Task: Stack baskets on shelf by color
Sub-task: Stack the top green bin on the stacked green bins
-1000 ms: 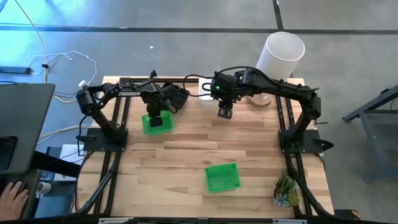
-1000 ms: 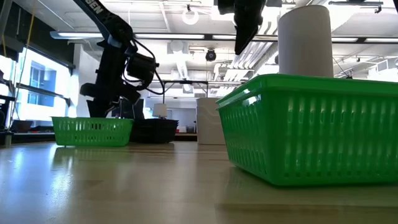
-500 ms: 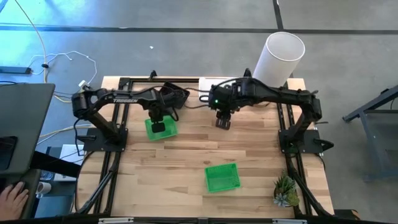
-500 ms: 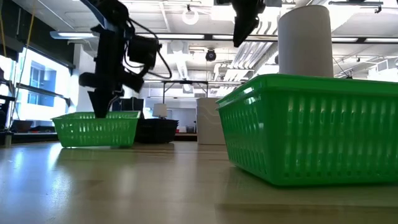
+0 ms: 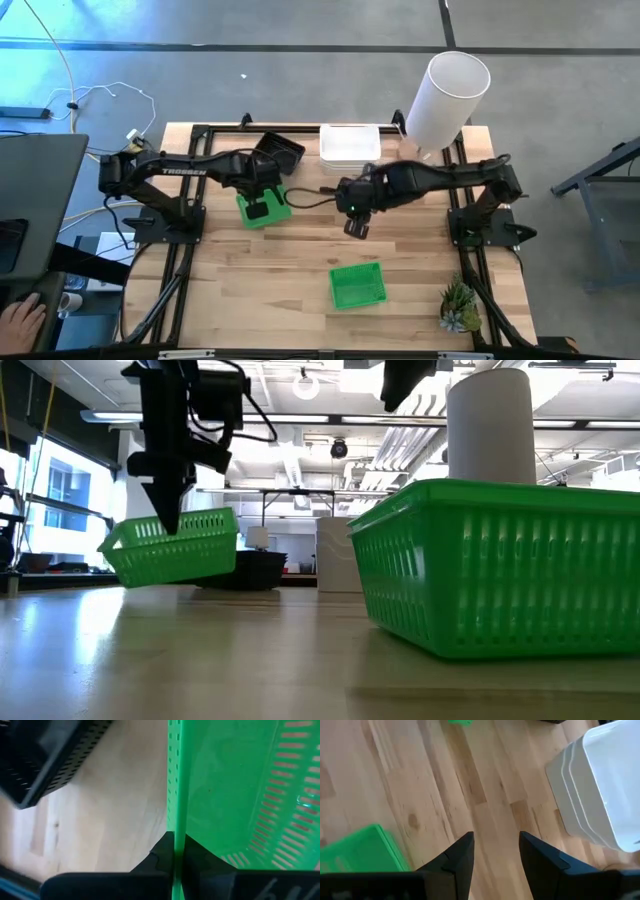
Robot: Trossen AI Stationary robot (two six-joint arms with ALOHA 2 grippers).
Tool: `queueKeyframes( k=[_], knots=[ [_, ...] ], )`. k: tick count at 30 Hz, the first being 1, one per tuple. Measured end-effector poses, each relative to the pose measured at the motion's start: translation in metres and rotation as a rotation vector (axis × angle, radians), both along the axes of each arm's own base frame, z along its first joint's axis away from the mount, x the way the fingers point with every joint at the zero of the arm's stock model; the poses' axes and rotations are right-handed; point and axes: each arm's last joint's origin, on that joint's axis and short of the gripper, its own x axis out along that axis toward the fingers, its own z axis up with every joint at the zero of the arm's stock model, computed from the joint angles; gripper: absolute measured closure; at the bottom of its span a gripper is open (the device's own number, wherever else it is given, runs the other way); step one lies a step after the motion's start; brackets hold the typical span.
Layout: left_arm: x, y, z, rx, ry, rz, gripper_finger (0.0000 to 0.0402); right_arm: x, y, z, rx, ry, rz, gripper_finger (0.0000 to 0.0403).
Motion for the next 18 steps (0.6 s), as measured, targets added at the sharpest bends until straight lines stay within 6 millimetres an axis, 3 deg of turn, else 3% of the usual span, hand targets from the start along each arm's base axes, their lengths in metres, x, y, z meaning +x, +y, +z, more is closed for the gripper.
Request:
queueKeyframes(
  k=[13, 18],
  knots=[
    [0.010, -0.041, 0.005, 0.194, -0.047, 0.047, 0.0401, -0.010, 0.050, 0.002, -0.020, -0.132, -0.199, 0.0259],
    [0.013, -0.059, 0.007, 0.240, -0.085, 0.054, 0.0401, -0.007, 0.069, -0.008, -0.042, -0.148, -0.222, 0.0259]
  ],
)
